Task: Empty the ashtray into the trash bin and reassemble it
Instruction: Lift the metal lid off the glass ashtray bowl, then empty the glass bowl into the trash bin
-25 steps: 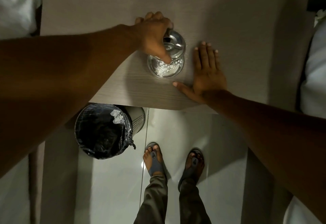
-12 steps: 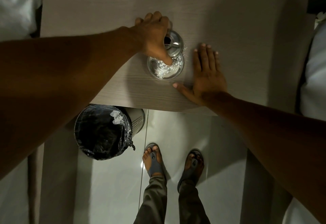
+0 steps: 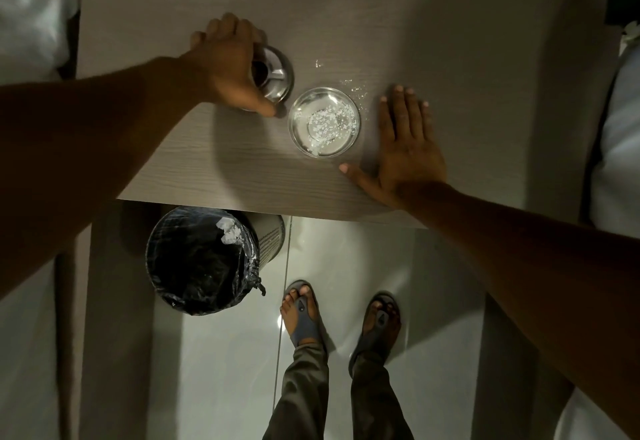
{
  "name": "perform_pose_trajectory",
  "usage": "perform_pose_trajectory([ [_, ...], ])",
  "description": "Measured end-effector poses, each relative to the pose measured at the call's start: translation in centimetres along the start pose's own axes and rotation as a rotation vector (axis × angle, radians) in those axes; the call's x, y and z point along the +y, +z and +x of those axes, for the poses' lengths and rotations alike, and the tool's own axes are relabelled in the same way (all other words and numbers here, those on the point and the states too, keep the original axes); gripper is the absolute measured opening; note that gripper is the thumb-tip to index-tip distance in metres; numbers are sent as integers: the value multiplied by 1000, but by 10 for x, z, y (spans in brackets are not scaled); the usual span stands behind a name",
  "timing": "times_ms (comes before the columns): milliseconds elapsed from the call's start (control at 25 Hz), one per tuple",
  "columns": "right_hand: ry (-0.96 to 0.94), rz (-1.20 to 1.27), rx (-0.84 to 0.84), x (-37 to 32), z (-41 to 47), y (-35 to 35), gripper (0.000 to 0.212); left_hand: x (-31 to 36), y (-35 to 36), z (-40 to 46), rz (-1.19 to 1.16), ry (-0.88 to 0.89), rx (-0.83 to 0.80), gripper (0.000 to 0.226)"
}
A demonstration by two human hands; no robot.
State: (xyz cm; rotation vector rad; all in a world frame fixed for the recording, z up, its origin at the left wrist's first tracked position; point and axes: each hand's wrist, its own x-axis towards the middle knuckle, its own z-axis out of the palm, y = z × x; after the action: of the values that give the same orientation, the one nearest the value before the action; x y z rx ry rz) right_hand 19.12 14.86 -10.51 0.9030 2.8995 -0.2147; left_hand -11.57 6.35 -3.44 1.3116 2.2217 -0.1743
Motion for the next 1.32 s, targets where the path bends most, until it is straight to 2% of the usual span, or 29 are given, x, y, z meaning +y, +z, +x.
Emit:
perform_pose_trajectory([
  [120, 3, -7, 3, 0, 0, 0, 120, -1, 6, -10, 25, 47, 38, 127],
  [200, 0, -8, -2, 0, 0, 0, 120, 3, 12, -26, -7, 120, 159, 118],
  [240, -1, -8, 1, 1, 1, 1, 120, 7, 18, -38, -34, 201, 256, 109],
  [320, -2, -14, 16, 1, 1, 1, 119, 20, 39, -66, -64, 435, 442, 74],
  [400, -5, -25, 24, 1, 2, 2, 118, 30, 63, -87, -35, 610, 494, 45],
  [520, -23, -40, 46, 3, 2, 4, 117, 35, 83, -90, -24, 645, 474, 26],
  [680, -32, -63, 64, 4, 2, 7, 115, 31, 91, -84, -4, 623, 492, 19],
  [880, -22, -72, 48, 7, 1, 6, 116, 23, 114, -148, -92, 440, 560, 25],
  [1000, -16, -62, 52, 5, 1, 5, 116, 4, 139, -224, -257, 137, 560, 18],
  [1080, -9, -64, 65, 4, 1, 7, 115, -7, 154, -265, -477, -135, 527, 13],
  [1160, -14, -75, 70, 5, 0, 10, 114, -19, 168, -289, -805, -333, 556, 10],
  [1240, -17, -75, 90, 7, 0, 13, 114, -33, 180, -301, -1053, -448, 608, 9],
  [1320, -20, -70, 105, 7, 1, 17, 113, -43, 191, -306, -1141, -510, 613, 10],
])
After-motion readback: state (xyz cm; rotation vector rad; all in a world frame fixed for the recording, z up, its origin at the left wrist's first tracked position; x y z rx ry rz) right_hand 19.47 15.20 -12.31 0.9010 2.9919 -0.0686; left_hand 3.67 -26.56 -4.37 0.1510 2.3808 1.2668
